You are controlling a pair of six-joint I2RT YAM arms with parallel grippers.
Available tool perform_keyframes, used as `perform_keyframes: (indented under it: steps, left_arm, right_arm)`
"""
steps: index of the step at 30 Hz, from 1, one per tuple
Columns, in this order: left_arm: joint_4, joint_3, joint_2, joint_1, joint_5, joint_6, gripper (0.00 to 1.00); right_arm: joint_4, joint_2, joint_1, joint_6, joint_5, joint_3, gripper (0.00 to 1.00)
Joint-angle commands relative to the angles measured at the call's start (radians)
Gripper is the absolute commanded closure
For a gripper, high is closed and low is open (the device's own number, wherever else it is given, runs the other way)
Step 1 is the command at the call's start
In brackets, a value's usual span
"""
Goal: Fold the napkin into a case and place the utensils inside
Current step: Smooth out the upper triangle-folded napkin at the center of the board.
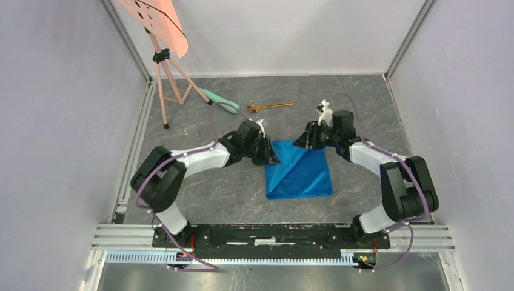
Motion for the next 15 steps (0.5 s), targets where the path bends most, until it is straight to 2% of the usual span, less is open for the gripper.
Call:
perform_keyframes:
  steps: [1,4,7,15]
  left_arm:
    - [0.129,0.155,0.16,0.037,0.015,-0.005,0.75]
    - [0.108,0.255,0.273,0.059,-0.008,0.023,0.83]
    - [0.098,0.285,0.312,0.087,-0.07,0.055,0.87]
    - [0.105,0.314,0.37,0.143,-0.063,0.062,0.88]
  right_arm:
    - [0.082,-0.024,-0.063,-0.032,-0.081,-0.079,0.48]
    - [0.144,0.005,-0.105,-0.002,-0.088,-0.094,0.52]
    - [0.222,0.059,-0.137,0.059,-0.132,-0.09,0.56]
    - [0.243,0.167,-0.179,0.071,-0.107,-0.029,0.57]
